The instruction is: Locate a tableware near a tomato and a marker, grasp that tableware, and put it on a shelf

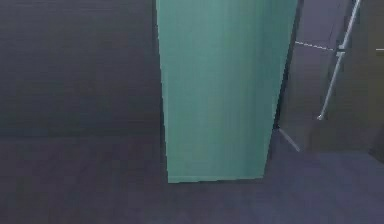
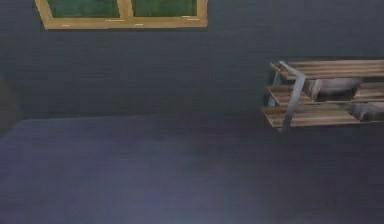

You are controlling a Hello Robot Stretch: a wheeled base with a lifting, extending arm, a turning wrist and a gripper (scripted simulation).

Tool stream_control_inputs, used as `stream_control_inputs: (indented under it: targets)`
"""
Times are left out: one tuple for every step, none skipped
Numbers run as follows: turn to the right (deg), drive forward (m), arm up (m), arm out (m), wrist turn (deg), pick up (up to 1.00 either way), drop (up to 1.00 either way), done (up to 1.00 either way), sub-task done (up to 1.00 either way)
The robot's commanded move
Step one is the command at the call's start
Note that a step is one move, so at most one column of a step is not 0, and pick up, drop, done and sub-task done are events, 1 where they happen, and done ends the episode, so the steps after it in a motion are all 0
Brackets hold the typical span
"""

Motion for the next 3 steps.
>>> stream_control_inputs:
  targets:
    - [-12.0,0.0,0.0,0.0,0.0,0.0,0.0,0.0,0.0]
    - [0.0,0.2,0.0,0.0,0.0,0.0,0.0,0.0,0.0]
    - [-33.0,0.0,0.0,0.0,0.0,0.0,0.0,0.0,0.0]
